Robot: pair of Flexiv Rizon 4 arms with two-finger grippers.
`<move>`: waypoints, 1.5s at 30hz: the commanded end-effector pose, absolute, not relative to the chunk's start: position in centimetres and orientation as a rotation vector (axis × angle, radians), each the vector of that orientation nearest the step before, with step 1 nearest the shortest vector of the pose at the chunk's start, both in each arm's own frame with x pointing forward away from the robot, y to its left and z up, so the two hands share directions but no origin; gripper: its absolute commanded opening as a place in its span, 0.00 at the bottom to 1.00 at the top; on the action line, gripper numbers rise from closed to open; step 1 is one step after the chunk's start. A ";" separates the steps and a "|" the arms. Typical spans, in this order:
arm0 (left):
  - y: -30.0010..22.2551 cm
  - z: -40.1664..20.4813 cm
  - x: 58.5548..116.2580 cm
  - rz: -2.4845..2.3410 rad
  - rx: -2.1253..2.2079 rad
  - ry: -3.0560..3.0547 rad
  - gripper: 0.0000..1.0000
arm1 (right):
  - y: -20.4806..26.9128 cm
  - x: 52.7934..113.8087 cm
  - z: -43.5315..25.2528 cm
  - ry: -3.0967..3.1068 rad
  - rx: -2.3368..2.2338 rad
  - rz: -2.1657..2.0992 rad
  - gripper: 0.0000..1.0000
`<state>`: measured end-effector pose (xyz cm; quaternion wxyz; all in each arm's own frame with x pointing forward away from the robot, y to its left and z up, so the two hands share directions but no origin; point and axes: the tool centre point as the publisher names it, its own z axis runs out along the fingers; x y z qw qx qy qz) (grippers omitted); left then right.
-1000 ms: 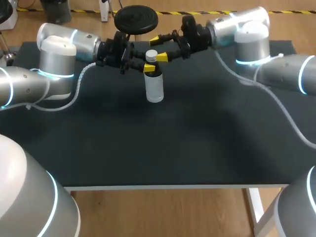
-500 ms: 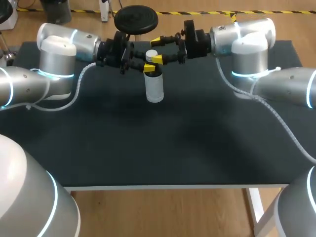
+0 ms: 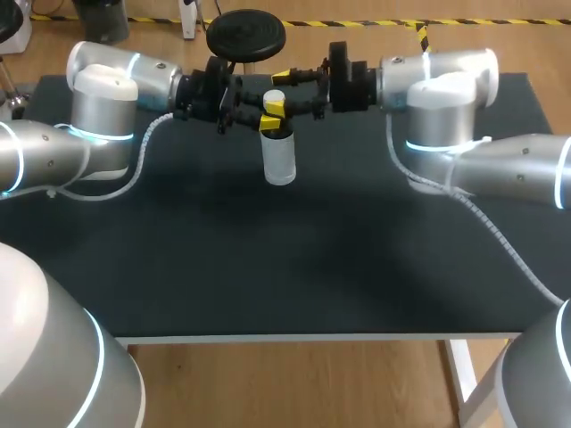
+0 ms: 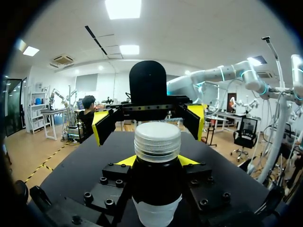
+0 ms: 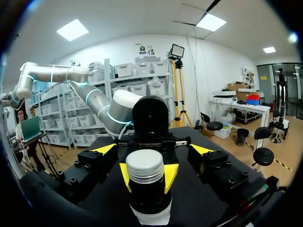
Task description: Unscrew the bottle cap
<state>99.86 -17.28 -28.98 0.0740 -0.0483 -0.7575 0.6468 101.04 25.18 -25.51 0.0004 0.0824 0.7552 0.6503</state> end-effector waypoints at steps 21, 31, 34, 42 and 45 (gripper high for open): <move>-17.3 -29.1 99.9 1.942 -0.146 -2.272 0.00 | 25.9 100.3 -25.5 2.344 0.286 2.022 0.36; -17.3 -29.1 99.9 1.942 -0.146 -2.272 0.00 | 25.7 100.5 -25.8 2.382 0.233 2.062 0.00; -17.3 -29.1 99.9 1.942 -0.146 -2.272 0.00 | 25.7 100.6 -25.9 2.404 0.185 2.101 0.00; -17.3 -29.1 99.9 1.942 -0.146 -2.272 0.00 | 25.6 101.1 -25.9 2.499 -0.026 2.229 0.00; -17.3 -29.1 99.9 1.942 -0.146 -2.272 0.00 | 25.5 101.3 -25.9 2.530 -0.134 2.287 0.00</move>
